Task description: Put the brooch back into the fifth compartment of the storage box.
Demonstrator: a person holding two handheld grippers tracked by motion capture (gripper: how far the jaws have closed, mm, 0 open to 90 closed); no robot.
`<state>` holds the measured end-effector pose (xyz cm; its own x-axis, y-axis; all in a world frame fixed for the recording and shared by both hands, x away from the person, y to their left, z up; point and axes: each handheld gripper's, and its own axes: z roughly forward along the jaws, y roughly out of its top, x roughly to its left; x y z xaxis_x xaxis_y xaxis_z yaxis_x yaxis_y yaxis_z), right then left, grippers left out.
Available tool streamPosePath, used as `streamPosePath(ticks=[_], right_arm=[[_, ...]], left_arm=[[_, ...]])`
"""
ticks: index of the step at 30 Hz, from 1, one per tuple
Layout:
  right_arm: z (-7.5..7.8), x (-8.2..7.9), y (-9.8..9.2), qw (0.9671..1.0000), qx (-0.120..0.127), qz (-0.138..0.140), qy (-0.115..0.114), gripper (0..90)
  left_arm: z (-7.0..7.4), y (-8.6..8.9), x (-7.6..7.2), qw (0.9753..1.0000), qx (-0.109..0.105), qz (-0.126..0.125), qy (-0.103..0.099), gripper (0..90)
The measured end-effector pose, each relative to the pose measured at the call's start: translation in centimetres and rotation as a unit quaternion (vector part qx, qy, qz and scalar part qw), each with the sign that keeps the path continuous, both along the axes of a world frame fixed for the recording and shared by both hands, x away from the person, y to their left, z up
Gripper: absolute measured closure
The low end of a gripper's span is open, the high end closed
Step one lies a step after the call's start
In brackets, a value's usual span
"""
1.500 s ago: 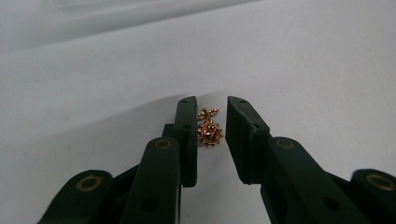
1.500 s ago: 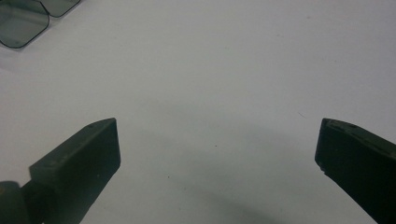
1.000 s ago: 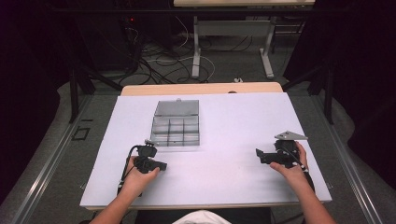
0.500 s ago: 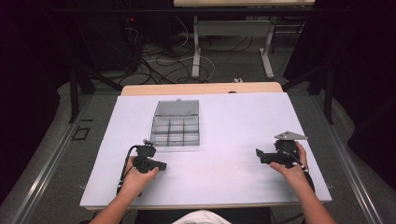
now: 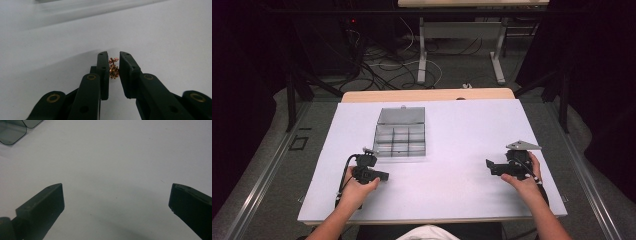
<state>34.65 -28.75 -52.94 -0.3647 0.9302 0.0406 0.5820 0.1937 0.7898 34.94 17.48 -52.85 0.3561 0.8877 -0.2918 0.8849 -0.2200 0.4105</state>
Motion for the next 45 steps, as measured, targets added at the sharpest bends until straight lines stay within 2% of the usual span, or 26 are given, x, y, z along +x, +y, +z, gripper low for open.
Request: streamPosePath(ticks=[7, 11, 18, 21, 24, 30, 32, 39, 45], right_arm=[[0.0, 0.0, 0.0, 1.0, 0.0, 0.001, 0.0, 0.0], [0.0, 0.0, 0.0, 1.0, 0.001, 0.0, 0.0, 0.0], [0.0, 0.0, 0.0, 1.0, 0.001, 0.001, 0.0, 0.0], [0.0, 0.0, 0.0, 1.0, 0.001, 0.001, 0.0, 0.0], [0.0, 0.0, 0.0, 1.0, 0.001, 0.001, 0.0, 0.0], [0.0, 0.0, 0.0, 1.0, 0.001, 0.001, 0.0, 0.0], [0.0, 0.0, 0.0, 1.0, 0.001, 0.001, -0.001, 0.0], [0.1, 0.0, 0.0, 1.0, 0.001, 0.002, -0.001, 0.0], [0.0, 0.0, 0.0, 1.0, 0.001, 0.001, -0.001, 0.0]], left_arm=[[0.5, 0.3, 0.0, 0.9999, -0.006, 0.008, -0.009, 78.8], [0.9, 0.6, 0.1, 0.9999, -0.002, 0.004, -0.012, 78.8], [1.6, 0.8, 0.3, 0.9998, -0.009, 0.008, -0.015, 78.8], [1.9, 0.9, 0.4, 0.9998, -0.007, 0.002, -0.017, 78.8], [2.2, 0.9, 0.4, 0.9997, -0.009, 0.009, -0.019, 78.8], [3.0, 1.0, 0.7, 0.9995, -0.005, 0.007, -0.031, 78.8], [3.3, 1.1, 0.7, 0.9996, -0.006, 0.007, -0.027, 78.8], [4.2, 1.1, 1.0, 0.9992, -0.005, 0.006, -0.04, 78.9], [5.0, 1.0, 1.3, 0.9991, 0.001, 0.005, -0.041, 78.8]])
